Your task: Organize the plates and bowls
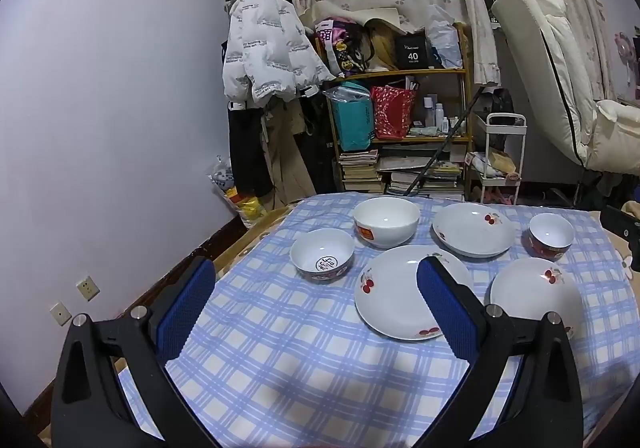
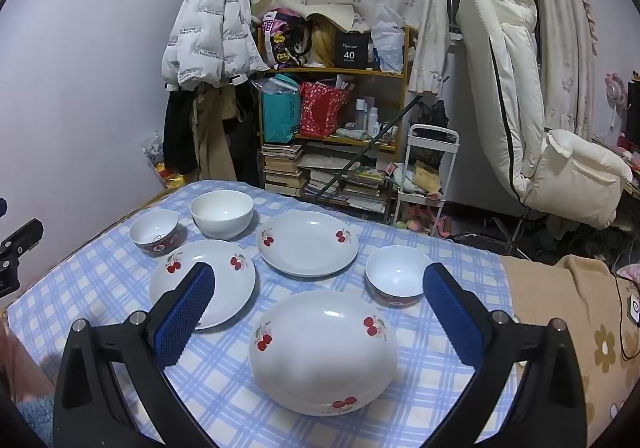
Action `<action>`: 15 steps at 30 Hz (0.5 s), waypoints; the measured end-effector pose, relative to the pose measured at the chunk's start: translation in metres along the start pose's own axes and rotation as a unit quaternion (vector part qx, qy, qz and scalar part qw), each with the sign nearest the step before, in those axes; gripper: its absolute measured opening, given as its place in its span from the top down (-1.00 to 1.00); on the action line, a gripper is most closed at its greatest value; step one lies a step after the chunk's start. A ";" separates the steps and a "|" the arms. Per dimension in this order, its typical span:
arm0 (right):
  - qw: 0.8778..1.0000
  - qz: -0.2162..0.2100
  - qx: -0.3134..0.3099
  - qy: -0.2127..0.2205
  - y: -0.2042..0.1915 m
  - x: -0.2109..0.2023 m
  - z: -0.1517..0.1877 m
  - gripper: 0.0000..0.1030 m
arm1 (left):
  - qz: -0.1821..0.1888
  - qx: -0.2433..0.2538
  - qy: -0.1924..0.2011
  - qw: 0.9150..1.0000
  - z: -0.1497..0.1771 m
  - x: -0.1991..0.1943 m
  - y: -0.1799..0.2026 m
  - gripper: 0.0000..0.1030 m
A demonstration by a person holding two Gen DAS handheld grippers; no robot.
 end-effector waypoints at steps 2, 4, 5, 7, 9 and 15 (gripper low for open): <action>1.000 0.000 -0.001 0.003 0.000 0.000 0.000 -1.00 | 0.001 -0.002 -0.002 1.000 0.000 0.000 0.000 -0.93; 1.000 0.000 -0.001 0.002 0.000 0.000 0.000 -1.00 | 0.004 -0.004 -0.003 1.000 0.001 0.001 -0.002 -0.93; 1.000 0.000 0.000 0.002 0.000 0.000 0.000 -1.00 | 0.005 -0.006 -0.004 1.000 0.001 0.001 -0.002 -0.93; 1.000 0.000 0.000 0.002 0.000 0.000 -0.001 -1.00 | 0.006 -0.009 -0.004 1.000 0.001 0.001 -0.005 -0.93; 1.000 0.000 0.000 0.002 0.001 0.000 -0.001 -1.00 | -0.002 0.002 -0.002 1.000 0.000 -0.002 0.005 -0.93; 1.000 0.004 0.003 0.003 0.001 0.002 0.000 -1.00 | -0.001 0.002 -0.003 1.000 0.000 -0.001 0.002 -0.93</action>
Point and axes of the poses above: each gripper's, at about its wrist camera, not at the fingertips, and x roughly the way its jaws point, y to its right, z to its underside, the point moved 8 cm from there along x, roughly the way its jaws point, and after that the axes turned 5 degrees about x, right-handed, at the moved point
